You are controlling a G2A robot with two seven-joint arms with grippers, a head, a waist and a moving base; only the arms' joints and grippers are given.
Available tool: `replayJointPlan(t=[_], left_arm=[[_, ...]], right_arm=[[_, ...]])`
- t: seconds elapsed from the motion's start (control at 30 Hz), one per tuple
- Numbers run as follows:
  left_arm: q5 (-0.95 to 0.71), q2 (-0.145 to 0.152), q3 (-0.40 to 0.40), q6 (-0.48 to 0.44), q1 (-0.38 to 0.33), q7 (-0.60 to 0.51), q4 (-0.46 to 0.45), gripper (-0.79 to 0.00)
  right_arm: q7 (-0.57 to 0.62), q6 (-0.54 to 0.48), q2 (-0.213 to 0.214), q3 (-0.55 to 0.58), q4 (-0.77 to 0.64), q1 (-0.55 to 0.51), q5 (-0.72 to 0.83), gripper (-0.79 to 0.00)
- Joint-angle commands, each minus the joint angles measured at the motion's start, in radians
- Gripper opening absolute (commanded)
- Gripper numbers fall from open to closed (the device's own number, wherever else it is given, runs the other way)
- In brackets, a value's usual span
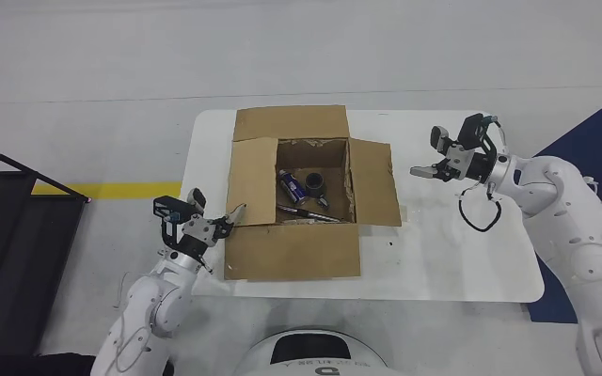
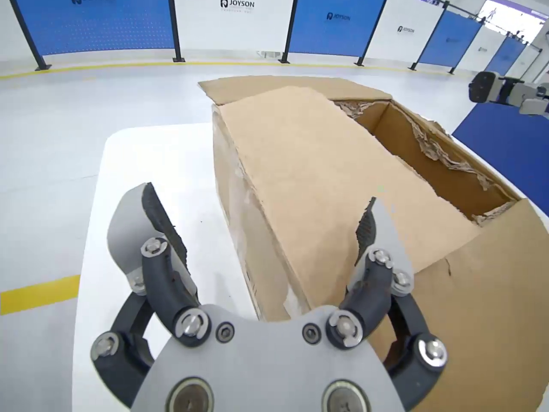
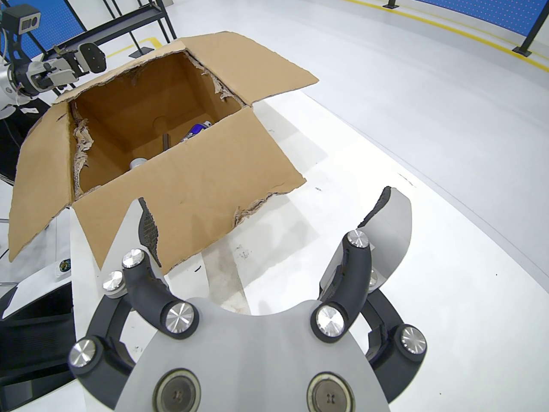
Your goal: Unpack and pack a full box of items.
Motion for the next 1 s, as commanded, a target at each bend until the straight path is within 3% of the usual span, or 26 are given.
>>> replayJointPlan(t=[0.0,0.43,0.5,0.73,0.97], left_arm=[[0.003,0.002,-0.002,-0.026,0.004,-0.01,0.0,0.0],[0.006,0.003,-0.003,-0.029,0.005,-0.013,0.001,0.0],[0.006,0.003,-0.003,-0.029,0.005,-0.013,0.001,0.0],[0.006,0.003,-0.003,-0.029,0.005,-0.013,0.001,0.0],[0.006,0.003,-0.003,-0.029,0.005,-0.013,0.001,0.0]], right_arm=[[0.0,0.0,0.0,0.0,0.0,0.0,0.0,0.0],[0.004,0.006,0.0,-0.002,0.002,-0.003,-0.004,0.0],[0.029,0.043,0.002,0.003,-0.008,-0.01,-0.052,0.0],[0.124,0.001,0.02,0.032,0.019,0.011,-0.187,0.0],[0.103,0.067,-0.019,-0.091,0.061,0.059,-0.338,0.0]])
